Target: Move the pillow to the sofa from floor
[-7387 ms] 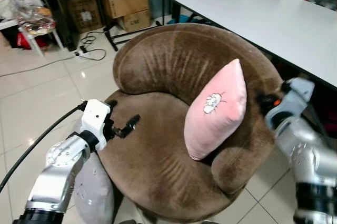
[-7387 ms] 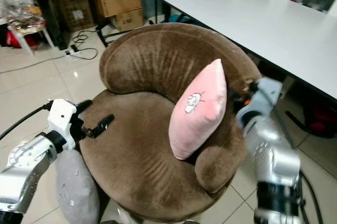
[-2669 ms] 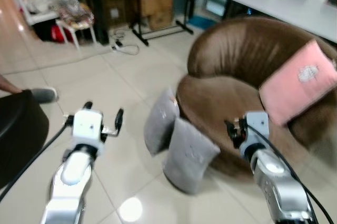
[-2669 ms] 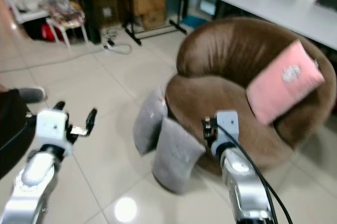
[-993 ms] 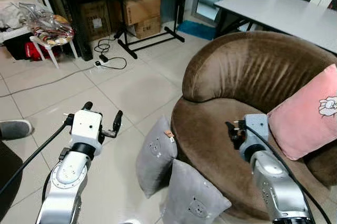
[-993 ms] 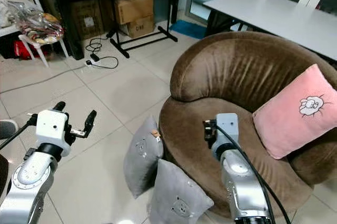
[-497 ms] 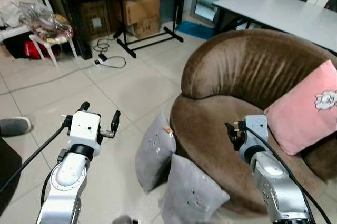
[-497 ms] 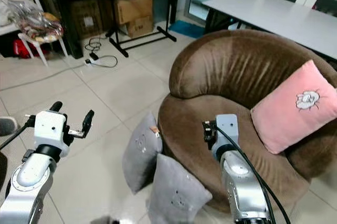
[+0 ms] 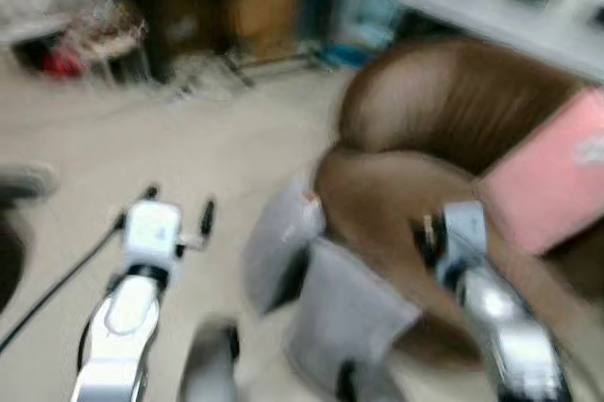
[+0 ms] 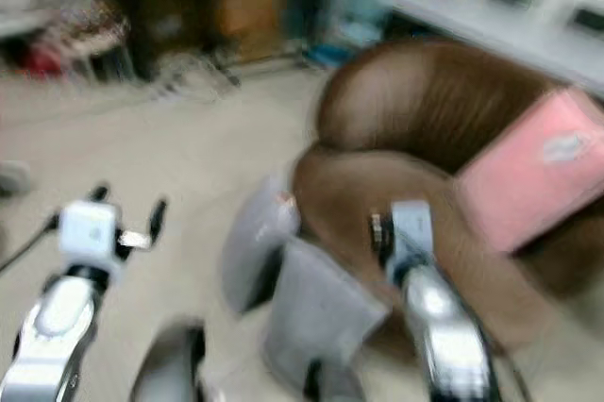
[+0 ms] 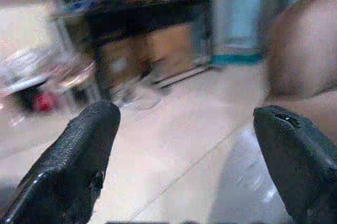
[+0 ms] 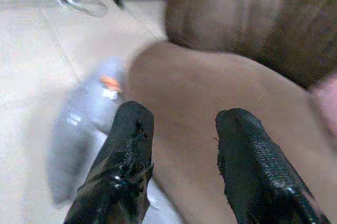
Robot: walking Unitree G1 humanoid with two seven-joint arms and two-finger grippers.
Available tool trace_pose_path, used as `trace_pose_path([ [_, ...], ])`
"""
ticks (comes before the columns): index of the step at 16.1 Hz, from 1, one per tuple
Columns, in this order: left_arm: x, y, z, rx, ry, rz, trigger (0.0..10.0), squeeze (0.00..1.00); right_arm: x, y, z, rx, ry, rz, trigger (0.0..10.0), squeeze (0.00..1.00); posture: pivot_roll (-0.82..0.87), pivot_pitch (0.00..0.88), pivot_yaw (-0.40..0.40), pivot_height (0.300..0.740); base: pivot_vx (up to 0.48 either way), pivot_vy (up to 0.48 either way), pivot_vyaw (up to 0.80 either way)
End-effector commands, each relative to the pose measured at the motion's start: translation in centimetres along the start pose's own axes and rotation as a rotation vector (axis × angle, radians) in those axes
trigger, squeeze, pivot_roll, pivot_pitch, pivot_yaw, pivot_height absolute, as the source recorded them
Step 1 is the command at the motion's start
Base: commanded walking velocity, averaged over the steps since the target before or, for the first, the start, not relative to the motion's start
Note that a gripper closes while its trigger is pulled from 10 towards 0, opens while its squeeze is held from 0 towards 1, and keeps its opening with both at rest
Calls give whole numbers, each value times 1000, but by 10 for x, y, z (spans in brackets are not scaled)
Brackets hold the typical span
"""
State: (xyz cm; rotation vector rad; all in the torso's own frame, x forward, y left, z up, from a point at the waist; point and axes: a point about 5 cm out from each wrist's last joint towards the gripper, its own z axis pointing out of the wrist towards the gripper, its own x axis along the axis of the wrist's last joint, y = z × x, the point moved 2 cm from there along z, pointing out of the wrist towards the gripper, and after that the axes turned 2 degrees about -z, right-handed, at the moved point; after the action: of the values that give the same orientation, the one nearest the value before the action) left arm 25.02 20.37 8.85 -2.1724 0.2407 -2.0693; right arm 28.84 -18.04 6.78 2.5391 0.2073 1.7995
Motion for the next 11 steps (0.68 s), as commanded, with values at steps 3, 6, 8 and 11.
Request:
trace_pose_path([
  [3,6,1,5,3,22,12,10000,0,-17,-1,1,8,-52,4,10000,0,-5,0,-93,550,0,0,0],
  [6,6,-2,6,22,27,18,10000,0,-21,0,6,13,-58,-11,10000,0,-3,0,-101,535,0,0,0],
  [8,6,-4,5,26,33,10,10000,0,-23,1,9,13,-63,-16,10000,0,-1,0,-102,535,0,0,0],
  [11,7,-6,6,32,39,2,10000,0,-25,1,12,14,-66,-21,10000,0,2,0,-103,535,255,0,0],
])
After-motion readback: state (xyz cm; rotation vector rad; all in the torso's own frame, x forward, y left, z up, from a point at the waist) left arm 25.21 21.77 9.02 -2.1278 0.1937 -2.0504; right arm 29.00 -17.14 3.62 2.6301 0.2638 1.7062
